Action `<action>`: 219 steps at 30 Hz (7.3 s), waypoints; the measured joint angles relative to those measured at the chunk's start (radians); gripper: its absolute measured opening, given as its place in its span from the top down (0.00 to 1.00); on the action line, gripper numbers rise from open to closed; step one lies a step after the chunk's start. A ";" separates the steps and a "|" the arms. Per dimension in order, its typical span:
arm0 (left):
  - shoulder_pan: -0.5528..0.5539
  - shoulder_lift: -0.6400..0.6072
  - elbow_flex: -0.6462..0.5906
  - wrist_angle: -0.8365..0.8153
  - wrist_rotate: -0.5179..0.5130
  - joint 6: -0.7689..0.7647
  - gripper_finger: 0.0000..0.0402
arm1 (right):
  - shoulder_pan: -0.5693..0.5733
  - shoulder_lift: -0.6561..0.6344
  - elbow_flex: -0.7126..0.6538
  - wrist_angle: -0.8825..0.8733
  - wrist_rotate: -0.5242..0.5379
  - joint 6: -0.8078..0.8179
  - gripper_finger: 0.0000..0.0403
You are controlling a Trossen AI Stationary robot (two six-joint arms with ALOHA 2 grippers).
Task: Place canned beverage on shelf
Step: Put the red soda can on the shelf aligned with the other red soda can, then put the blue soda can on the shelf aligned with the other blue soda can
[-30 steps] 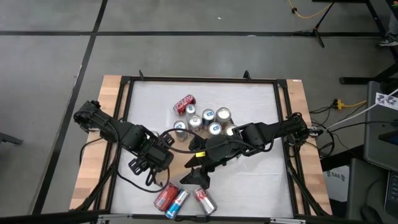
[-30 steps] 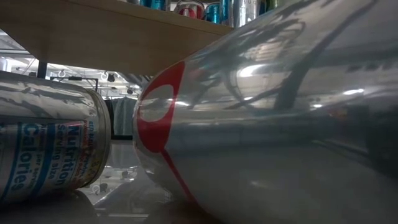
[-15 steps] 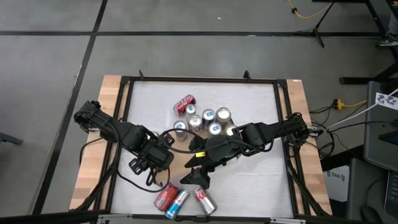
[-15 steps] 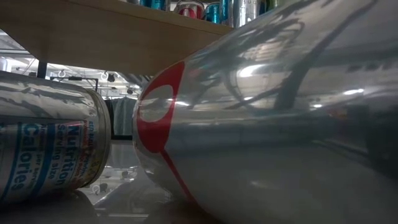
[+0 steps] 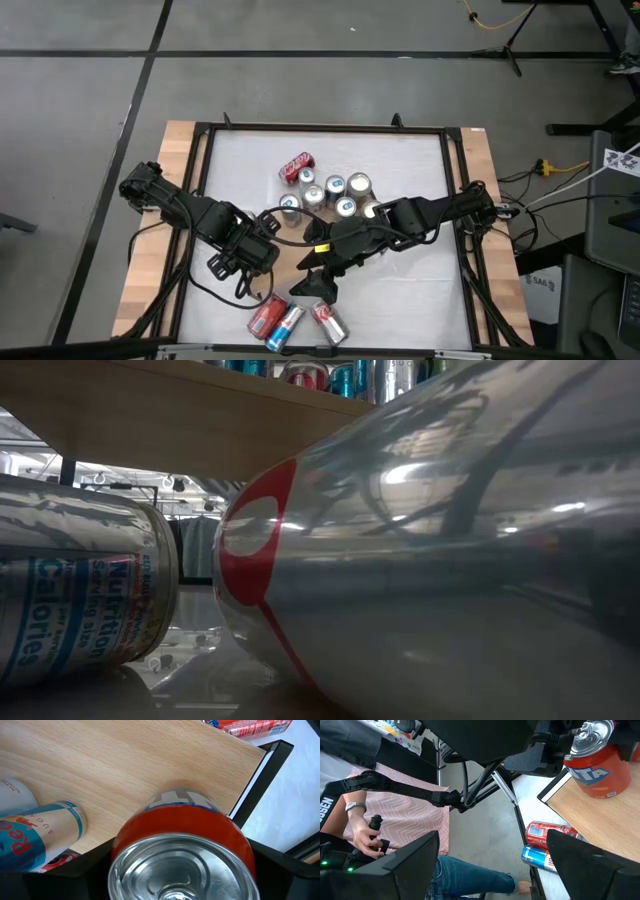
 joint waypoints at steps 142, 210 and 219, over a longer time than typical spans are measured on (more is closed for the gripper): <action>0.411 -0.575 0.077 0.203 -0.299 -0.245 0.02 | -0.072 -0.239 0.000 -0.064 0.298 -0.332 0.12; 0.423 -0.750 0.078 0.196 -0.227 -0.344 0.02 | -0.498 -0.503 -0.025 -0.600 0.350 -0.835 0.12; 0.423 -0.751 0.078 0.199 -0.228 -0.374 0.02 | -0.498 -0.406 -0.061 -0.328 0.280 -0.831 0.12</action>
